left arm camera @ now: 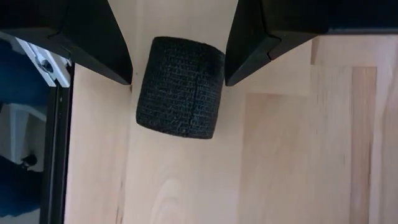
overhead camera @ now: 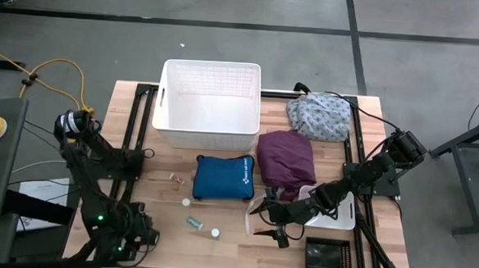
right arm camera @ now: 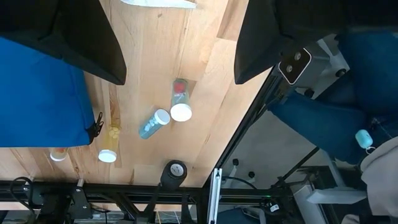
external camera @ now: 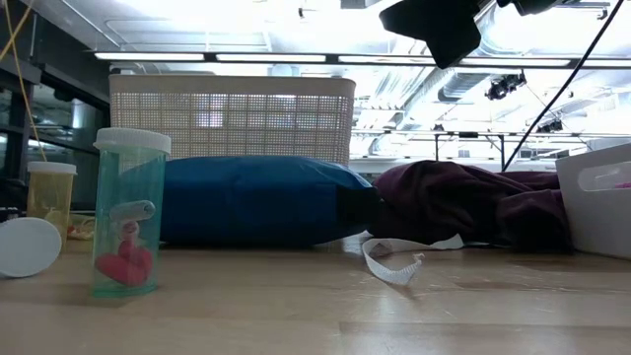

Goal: Pick & Place Medicine items
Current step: Put the black bandage into the white bin

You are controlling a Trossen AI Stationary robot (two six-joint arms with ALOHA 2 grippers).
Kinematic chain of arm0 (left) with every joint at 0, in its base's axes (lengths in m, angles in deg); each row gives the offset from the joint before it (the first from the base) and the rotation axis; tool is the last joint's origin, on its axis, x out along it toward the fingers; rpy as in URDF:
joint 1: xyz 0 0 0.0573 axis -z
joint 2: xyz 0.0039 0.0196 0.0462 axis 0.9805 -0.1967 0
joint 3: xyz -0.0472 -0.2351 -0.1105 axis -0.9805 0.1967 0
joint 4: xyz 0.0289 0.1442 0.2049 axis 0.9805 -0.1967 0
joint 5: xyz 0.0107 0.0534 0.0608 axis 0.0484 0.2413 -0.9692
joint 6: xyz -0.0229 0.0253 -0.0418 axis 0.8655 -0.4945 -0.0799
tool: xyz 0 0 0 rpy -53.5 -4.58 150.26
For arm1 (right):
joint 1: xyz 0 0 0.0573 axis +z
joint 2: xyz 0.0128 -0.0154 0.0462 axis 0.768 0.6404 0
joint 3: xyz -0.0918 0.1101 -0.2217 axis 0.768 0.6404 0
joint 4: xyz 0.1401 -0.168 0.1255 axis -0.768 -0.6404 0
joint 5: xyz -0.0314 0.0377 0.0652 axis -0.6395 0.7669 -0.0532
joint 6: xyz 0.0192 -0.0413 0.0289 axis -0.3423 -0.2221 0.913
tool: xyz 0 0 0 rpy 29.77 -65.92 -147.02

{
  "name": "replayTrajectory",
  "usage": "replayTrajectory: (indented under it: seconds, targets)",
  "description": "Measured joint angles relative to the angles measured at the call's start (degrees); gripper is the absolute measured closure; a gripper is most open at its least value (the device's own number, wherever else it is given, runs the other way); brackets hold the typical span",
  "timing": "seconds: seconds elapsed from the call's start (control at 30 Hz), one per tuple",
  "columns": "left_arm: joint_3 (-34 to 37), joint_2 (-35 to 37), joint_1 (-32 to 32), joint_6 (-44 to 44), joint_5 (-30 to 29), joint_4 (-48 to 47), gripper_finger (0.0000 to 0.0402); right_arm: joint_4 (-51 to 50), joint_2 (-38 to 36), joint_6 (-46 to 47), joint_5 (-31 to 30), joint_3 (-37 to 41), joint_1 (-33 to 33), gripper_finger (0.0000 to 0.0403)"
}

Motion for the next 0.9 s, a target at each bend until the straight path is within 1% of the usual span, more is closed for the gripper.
replayTrajectory:
  seconds: [0.17, 0.27, 0.67, 0.9]
  targets:
    - [0.00, -0.21, -2.35, -1.22, 4.24, -0.24, 0.0155, 0.00, 0.00, 0.00, 0.00, 0.00, 0.00, 0.0117]
    - [0.00, -0.59, -2.94, -2.50, 5.46, -0.24, 0.0155, 0.00, 0.00, 0.00, 0.00, 0.00, 0.01, 0.0117]
    - [0.00, -0.67, -2.96, -2.69, 6.23, -0.26, 0.0155, 0.00, 0.00, 0.00, 0.00, 0.00, 0.01, 0.0117]
    - [0.00, -3.02, -2.96, -4.21, 6.25, 1.05, 0.0155, 0.00, 0.00, 0.00, 0.00, 0.00, 0.01, 0.0117]
